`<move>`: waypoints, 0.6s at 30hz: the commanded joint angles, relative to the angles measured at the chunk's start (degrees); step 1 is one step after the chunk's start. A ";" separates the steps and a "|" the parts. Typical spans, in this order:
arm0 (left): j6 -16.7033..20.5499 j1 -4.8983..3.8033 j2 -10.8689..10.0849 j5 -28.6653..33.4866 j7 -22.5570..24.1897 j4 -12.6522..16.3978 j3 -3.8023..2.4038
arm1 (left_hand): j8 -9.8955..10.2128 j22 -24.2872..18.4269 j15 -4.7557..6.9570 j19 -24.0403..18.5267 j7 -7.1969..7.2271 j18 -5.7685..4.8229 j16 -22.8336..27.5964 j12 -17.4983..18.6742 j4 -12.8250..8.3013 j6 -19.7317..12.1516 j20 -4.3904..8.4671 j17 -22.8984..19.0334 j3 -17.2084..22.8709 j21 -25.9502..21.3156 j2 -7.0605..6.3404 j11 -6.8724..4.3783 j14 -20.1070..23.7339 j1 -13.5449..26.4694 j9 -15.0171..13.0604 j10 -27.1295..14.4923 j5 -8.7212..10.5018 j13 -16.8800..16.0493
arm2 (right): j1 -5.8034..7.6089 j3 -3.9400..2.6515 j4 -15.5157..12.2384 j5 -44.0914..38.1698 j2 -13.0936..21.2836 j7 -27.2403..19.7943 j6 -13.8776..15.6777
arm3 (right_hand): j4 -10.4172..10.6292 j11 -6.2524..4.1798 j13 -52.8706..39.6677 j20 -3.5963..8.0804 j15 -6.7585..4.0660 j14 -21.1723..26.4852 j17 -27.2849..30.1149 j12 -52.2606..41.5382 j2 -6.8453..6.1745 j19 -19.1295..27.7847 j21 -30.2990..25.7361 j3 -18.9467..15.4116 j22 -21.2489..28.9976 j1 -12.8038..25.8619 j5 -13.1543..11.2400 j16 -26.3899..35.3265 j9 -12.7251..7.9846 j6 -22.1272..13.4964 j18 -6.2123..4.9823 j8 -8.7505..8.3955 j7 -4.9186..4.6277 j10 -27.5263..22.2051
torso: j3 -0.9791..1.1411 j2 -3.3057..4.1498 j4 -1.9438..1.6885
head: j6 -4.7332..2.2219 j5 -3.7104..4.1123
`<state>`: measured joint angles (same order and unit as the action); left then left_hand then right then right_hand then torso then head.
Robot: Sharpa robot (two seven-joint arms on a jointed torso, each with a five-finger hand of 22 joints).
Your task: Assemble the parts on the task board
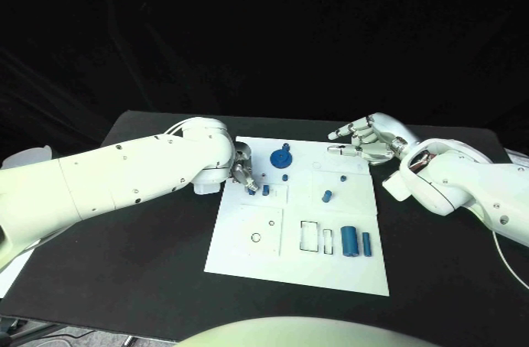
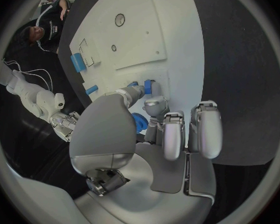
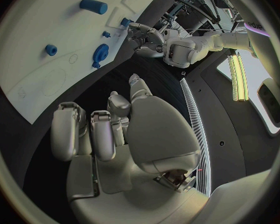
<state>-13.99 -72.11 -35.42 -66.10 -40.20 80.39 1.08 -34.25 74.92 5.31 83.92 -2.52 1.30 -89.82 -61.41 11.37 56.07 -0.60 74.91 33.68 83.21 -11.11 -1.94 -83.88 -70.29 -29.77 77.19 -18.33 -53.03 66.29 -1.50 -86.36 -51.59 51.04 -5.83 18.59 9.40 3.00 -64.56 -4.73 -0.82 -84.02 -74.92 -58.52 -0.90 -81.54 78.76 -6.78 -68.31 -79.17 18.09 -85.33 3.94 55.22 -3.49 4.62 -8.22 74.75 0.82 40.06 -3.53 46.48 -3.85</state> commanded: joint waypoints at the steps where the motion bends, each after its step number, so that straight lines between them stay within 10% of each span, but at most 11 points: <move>1: 1.77 0.12 -0.56 -0.43 -1.74 0.98 0.05 | -0.30 13.44 0.18 5.25 0.46 -0.07 -0.18 0.33 -8.35 0.15 0.04 15.09 8.72 0.31 0.34 -0.36 -6.12 -0.11 -0.36 0.24 -0.19 0.01 | -0.04 0.00 -0.03 -0.33 -0.02 -0.58 -0.78 | -0.02 0.10 0.07 0.17 -0.48 -4.53 -9.06 -0.14 0.22 0.28 -0.17 -0.40 0.02 0.56 0.40 0.30 -0.01 0.23 -0.89 -0.27 -0.01 -0.35 | 0.01 -0.08 -0.09 | 0.07 0.00; 18: 10.38 0.14 -3.39 -2.89 -1.24 5.09 -0.20 | -0.68 13.62 0.30 5.36 0.56 -0.20 -0.18 0.10 -8.75 0.19 0.16 15.09 9.57 1.01 -0.10 -0.47 -6.12 0.13 -1.08 0.53 -0.22 -0.24 | -0.06 0.00 0.14 -0.26 -0.16 -0.72 -0.79 | -0.02 0.10 0.07 0.17 -0.48 -4.53 -9.06 -0.14 0.22 0.28 -0.17 -0.40 0.02 0.56 0.40 0.30 -0.01 0.23 -0.89 -0.27 -0.01 -0.35 | -0.01 -0.03 -0.09 | -0.06 -0.16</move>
<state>-6.52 -71.99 -38.82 -67.56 -40.26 85.32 0.92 -34.63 74.92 5.31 83.92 -2.32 1.30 -89.82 -61.41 11.21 56.29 -0.60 74.91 34.47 83.87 -11.47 -2.16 -83.88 -69.93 -30.82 77.41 -18.35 -53.20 66.28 -1.50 -86.19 -51.59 50.94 -5.94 18.57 9.40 3.02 -64.56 -4.73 -0.82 -84.02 -74.91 -58.52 -0.90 -81.54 78.76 -6.78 -68.31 -79.17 18.09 -85.33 3.94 55.22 -3.49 4.62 -8.22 74.77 0.78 39.99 -3.60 46.41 -3.99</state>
